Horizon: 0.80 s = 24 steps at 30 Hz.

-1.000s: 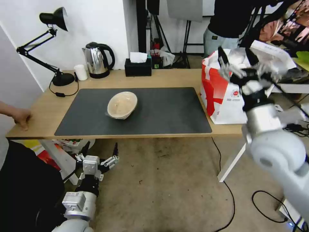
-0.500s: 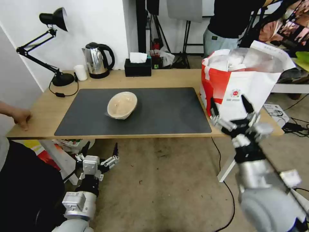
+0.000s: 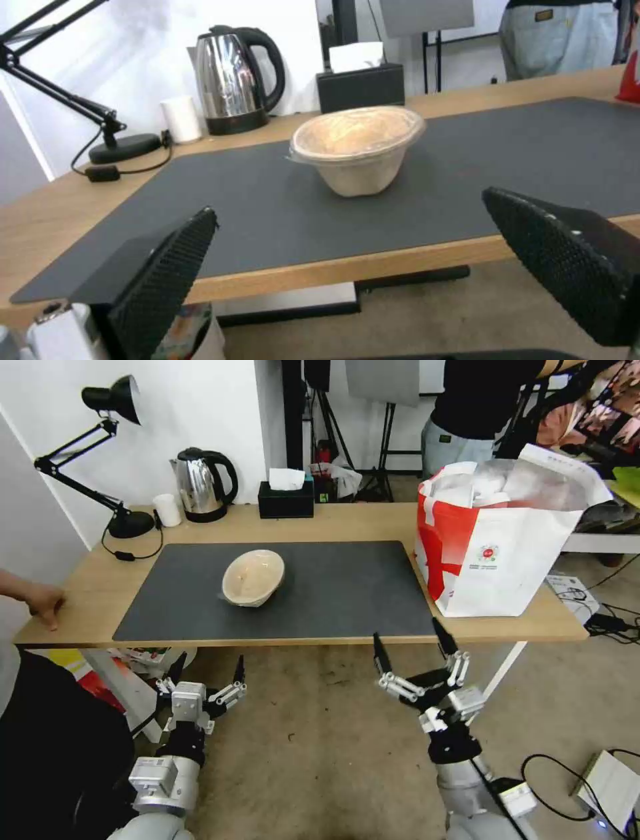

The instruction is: Pick up the trash from the table and place it into the takeout bag.

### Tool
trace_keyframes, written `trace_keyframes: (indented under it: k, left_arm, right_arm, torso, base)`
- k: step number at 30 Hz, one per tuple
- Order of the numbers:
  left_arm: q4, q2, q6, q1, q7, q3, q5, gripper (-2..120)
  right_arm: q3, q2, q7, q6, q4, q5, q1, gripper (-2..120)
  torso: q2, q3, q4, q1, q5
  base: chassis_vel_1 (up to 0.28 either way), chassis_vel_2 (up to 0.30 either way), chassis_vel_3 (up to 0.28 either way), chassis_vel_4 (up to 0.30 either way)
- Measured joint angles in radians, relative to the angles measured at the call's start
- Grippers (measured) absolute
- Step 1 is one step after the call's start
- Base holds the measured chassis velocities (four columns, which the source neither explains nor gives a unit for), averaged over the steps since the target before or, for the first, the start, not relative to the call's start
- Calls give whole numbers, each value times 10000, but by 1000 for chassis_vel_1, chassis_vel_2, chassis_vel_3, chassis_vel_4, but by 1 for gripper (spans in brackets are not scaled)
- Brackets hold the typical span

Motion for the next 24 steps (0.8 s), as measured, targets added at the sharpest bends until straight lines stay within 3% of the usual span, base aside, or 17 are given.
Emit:
trace_keyframes:
  k: [6, 24]
  left_arm:
    - [0, 0, 0, 0, 0, 0, 0, 100]
    - [0, 0, 0, 0, 0, 0, 0, 100]
  right_arm:
    - [-15, 279, 24, 590, -868, -461, 86, 100]
    - [319, -95, 499, 346, -748, -635, -15, 100]
  torso:
    - [0, 0, -1, -1, 0]
    - [0, 0, -1, -1, 0]
  base:
    - [0, 0, 0, 0]
    - [0, 0, 0, 0]
